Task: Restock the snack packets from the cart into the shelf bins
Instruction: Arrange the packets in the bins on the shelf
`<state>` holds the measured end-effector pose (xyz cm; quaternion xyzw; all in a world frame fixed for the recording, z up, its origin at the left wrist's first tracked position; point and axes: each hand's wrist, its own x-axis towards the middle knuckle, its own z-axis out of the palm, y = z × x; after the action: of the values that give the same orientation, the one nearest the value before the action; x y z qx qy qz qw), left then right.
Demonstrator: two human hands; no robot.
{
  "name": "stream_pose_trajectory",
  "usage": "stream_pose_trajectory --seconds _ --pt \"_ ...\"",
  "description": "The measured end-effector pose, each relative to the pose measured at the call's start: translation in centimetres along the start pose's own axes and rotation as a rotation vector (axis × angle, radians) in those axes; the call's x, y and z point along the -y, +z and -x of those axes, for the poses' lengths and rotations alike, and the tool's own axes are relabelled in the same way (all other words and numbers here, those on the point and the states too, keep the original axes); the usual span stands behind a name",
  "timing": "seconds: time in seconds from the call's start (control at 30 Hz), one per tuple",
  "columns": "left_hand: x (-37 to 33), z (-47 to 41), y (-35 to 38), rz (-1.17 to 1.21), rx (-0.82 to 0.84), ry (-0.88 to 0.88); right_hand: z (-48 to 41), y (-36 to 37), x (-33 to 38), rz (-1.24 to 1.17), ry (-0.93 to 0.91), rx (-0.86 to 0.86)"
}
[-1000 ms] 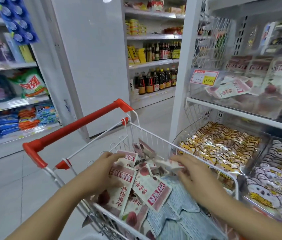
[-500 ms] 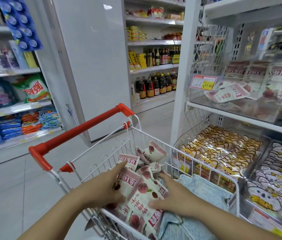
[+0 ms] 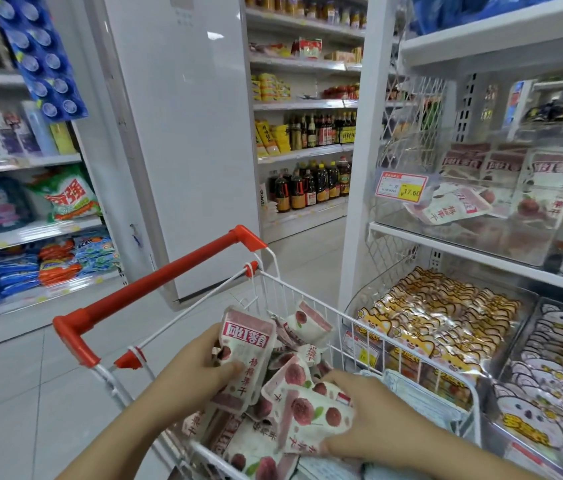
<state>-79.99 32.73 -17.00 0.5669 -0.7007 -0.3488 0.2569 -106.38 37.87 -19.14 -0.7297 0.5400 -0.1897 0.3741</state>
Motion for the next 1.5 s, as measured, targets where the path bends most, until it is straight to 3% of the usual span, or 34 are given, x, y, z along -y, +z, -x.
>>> stream_pose_trajectory --seconds 0.1,0.2,0.37,0.57,0.8,0.93,1.07,1.17,1.23,1.33,1.5 --pt "-1.6 -0.7 0.6 0.026 0.022 0.054 1.7 -3.8 1.9 0.315 -0.11 0.017" --pt "-4.4 -1.5 2.5 0.086 0.156 0.158 2.4 -6.9 3.4 0.634 -0.182 0.033" --pt "-7.0 -2.4 7.6 0.096 0.463 0.143 3.5 -9.5 2.9 0.899 -0.032 0.084" --pt "-6.0 -3.5 11.6 0.237 0.538 -0.041 4.4 -8.8 -0.7 0.664 0.123 -0.053" --pt "-6.5 -2.5 10.9 0.119 0.625 0.111 3.7 -6.8 -1.7 0.688 0.027 -0.112" --pt "-4.9 -2.7 10.3 0.222 0.584 0.044 3.5 -5.7 -4.3 0.289 0.01 -0.301" --pt "-4.4 -2.6 9.8 0.301 0.576 0.016 3.9 -4.4 -6.5 -0.064 0.135 -0.316" --pt "-5.2 -3.0 10.0 0.406 0.526 0.0 3.5 -4.3 -6.3 -0.26 0.119 -0.378" --pt "-6.0 -3.4 10.2 0.451 0.507 0.039 3.3 -4.9 -5.5 -0.216 0.068 -0.448" --pt "-6.5 -3.6 11.1 0.412 0.532 0.083 3.7 -6.0 -4.9 0.09 -0.011 -0.499" --pt "-5.3 -3.6 12.8 0.323 0.511 0.118 4.1 -4.4 -4.9 0.488 -0.05 -0.323"
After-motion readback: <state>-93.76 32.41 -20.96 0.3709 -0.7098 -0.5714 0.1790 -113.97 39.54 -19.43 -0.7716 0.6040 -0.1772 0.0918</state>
